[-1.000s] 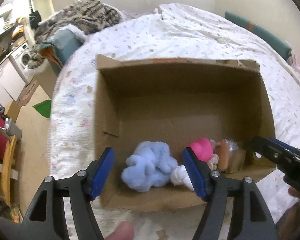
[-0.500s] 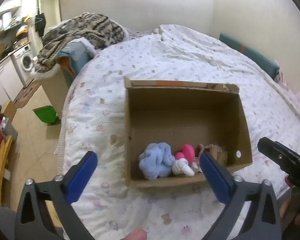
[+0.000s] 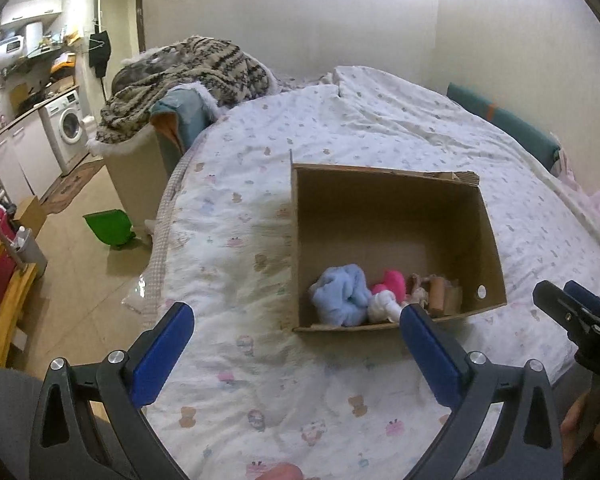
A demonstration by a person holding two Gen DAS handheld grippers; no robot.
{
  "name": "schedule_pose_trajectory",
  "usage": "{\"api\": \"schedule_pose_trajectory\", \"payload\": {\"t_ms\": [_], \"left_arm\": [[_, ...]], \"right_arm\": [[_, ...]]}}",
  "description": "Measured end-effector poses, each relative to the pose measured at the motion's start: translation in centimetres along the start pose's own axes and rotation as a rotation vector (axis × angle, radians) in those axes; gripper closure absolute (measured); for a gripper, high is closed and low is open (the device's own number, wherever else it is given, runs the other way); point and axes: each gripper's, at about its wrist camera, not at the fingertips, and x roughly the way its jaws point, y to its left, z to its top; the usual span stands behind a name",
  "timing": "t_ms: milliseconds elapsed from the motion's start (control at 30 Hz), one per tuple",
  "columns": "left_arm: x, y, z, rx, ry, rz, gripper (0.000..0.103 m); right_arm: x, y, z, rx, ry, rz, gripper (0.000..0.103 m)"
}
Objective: Organize soft objects
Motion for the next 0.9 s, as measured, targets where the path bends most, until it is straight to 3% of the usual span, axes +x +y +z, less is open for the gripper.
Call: {"api": "schedule_pose_trajectory", "payload": {"t_ms": [233, 900], "left_arm": [[1.1, 0.7, -1.3, -0.022, 0.008, -0.006, 0.0], [2.5, -0.1, -1.6, -0.009, 0.015, -0.045, 0.0]], "right_arm": [[1.2, 0.3, -1.5, -0.025, 0.013, -0.015, 0.0], [3.1, 0.4, -1.3, -0.052, 0.016, -0.044, 0.0]]}}
